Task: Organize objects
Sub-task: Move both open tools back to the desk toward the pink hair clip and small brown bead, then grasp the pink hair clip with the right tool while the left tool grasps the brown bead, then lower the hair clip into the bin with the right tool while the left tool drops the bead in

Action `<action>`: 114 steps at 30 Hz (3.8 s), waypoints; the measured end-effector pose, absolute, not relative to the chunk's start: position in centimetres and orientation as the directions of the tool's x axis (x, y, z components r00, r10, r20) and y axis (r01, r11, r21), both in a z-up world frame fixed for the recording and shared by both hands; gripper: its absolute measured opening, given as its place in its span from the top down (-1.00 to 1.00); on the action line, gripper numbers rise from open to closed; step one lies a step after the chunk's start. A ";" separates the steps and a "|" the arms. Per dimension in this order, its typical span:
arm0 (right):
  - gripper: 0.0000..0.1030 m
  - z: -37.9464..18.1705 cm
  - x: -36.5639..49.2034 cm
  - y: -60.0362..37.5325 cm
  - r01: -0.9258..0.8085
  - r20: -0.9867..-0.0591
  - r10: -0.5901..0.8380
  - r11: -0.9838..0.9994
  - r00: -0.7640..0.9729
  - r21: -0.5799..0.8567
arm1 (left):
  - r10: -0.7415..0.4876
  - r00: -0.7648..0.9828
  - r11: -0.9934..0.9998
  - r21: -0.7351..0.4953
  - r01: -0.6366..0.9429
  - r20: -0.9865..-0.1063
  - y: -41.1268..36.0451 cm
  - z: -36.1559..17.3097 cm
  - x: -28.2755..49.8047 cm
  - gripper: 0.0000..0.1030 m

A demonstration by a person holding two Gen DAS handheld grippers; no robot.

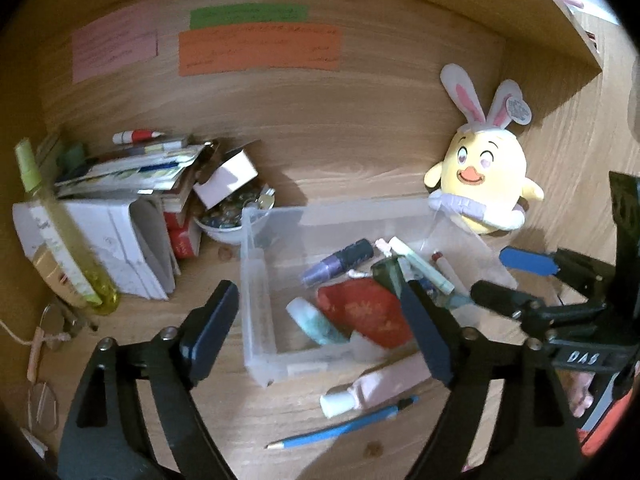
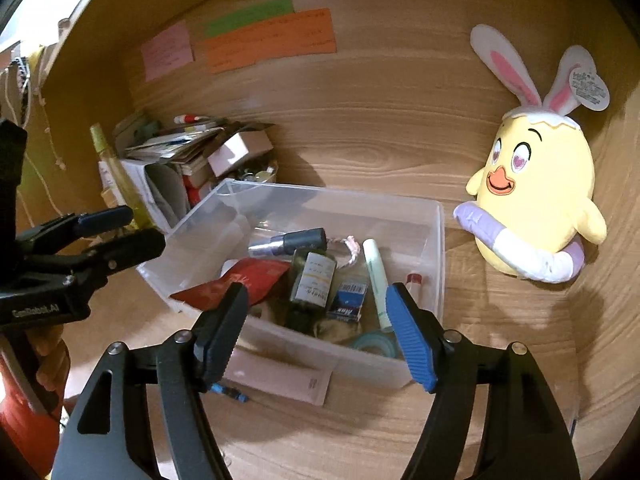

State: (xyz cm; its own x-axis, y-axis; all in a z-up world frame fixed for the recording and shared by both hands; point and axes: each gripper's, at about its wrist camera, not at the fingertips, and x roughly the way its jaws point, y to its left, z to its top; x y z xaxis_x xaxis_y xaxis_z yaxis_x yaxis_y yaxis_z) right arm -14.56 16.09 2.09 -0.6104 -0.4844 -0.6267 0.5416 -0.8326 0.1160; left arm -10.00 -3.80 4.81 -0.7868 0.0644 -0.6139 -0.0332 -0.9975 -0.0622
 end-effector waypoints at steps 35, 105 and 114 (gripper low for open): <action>-0.40 -5.0 -5.0 18.2 0.555 -0.720 -0.491 -0.813 -0.490 0.176 | 0.061 -0.671 -0.997 -0.080 -0.002 -0.739 -4.9 -2.0 -1.6 -0.44; 0.64 0.8 -7.1 20.2 0.532 -0.569 -0.498 -0.838 -0.655 0.121 | 0.171 -0.642 -0.984 -0.156 -0.081 -0.747 -0.1 -2.1 -2.9 0.77; 0.64 3.6 -8.1 20.4 0.529 -0.504 -0.504 -0.842 -0.702 0.106 | 0.163 -0.686 -0.984 -0.169 -0.059 -0.709 -1.1 -0.1 -3.0 0.77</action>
State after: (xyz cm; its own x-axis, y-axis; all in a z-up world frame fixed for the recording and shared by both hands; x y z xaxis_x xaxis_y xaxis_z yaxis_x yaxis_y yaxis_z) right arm -8.09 20.38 3.59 -0.7015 -0.5038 -0.5040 0.5288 -0.8421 0.1056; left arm -2.96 -1.11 -0.13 -0.6860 0.1626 -0.7092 -0.0590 -0.9839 -0.1685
